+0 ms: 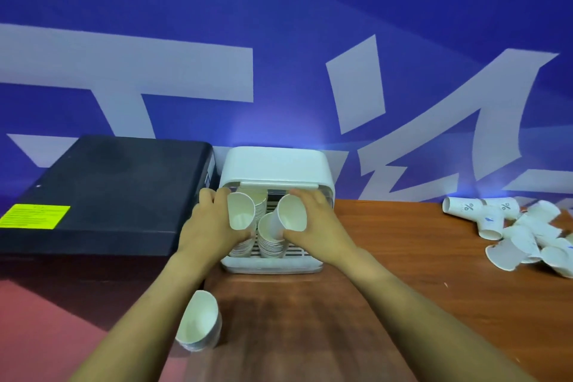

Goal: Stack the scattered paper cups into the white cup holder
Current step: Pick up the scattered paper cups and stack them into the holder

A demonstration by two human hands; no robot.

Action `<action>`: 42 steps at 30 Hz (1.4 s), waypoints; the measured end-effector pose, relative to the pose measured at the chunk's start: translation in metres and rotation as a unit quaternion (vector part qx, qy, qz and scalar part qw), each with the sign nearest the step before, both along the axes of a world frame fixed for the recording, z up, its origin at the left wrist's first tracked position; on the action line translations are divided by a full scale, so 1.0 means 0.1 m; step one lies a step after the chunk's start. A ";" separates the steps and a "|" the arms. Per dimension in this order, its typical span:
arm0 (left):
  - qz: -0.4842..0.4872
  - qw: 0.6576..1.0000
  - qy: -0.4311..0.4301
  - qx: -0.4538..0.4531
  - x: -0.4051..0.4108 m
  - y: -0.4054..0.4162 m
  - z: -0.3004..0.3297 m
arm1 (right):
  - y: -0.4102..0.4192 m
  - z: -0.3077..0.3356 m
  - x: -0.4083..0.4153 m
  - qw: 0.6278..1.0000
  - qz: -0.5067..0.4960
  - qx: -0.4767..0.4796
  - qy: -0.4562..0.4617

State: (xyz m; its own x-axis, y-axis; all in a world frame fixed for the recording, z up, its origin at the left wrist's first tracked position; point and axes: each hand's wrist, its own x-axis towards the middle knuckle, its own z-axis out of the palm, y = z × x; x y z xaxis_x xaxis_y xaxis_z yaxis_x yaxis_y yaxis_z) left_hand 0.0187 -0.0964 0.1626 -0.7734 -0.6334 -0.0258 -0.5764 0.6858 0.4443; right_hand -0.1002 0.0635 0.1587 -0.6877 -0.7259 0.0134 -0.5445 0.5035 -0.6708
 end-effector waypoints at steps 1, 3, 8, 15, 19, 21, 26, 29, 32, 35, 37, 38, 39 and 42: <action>-0.001 1.000 -0.001 0.001 -0.01 -0.02 -0.02 | -0.04 0.00 0.00 1.000 0.002 0.002 0.003; 0.002 1.000 0.003 0.003 -0.04 -0.06 -0.06 | -0.13 -0.01 -0.01 1.000 0.008 0.007 0.006; -0.006 1.000 -0.023 -0.007 -0.12 -0.12 -0.15 | -0.29 -0.12 -0.07 0.999 0.007 0.041 0.008; -0.023 0.995 -0.098 -0.018 -0.24 -0.19 -0.32 | -0.39 -0.32 -0.16 0.994 0.008 0.107 0.025; -0.027 0.991 -0.129 0.000 -0.29 -0.18 -0.44 | -0.42 -0.44 -0.21 0.990 0.014 0.138 0.017; -0.026 0.989 -0.142 0.009 -0.30 -0.17 -0.51 | -0.42 -0.50 -0.22 0.987 0.022 0.161 0.020; -0.025 0.989 -0.144 0.012 -0.29 -0.17 -0.61 | -0.39 -0.65 -0.28 0.981 0.028 0.192 0.000; -0.021 0.990 -0.137 0.017 -0.28 -0.16 -0.65 | -0.38 -0.71 -0.29 0.981 0.030 0.191 -0.010; -0.024 0.990 -0.136 0.020 -0.29 -0.15 -0.62 | -0.37 -0.71 -0.31 0.980 0.034 0.198 -0.007; -0.026 0.991 -0.127 0.027 -0.30 -0.14 -0.53 | -0.34 -0.63 -0.33 0.983 0.035 0.181 -0.009; -0.033 0.993 -0.110 0.026 -0.28 -0.12 -0.44 | -0.28 -0.55 -0.32 0.986 0.035 0.161 -0.015; -0.040 0.994 -0.099 0.023 -0.27 -0.11 -0.39 | -0.24 -0.51 -0.31 0.988 0.033 0.151 -0.015; -0.046 0.995 -0.085 0.018 -0.26 -0.08 -0.34 | -0.19 -0.47 -0.29 0.990 0.030 0.140 -0.013; -0.061 0.998 -0.028 0.007 -0.23 0.01 -0.20 | -0.03 -0.39 -0.25 0.993 0.019 0.118 0.001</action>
State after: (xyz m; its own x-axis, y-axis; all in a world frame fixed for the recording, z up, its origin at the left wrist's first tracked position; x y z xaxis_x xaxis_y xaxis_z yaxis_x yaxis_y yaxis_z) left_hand -0.0044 -0.0949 0.1430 -0.8417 -0.5342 -0.0789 -0.5134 0.7464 0.4233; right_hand -0.1251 0.0608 0.1198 -0.6600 -0.7343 -0.1586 -0.5673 0.6256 -0.5355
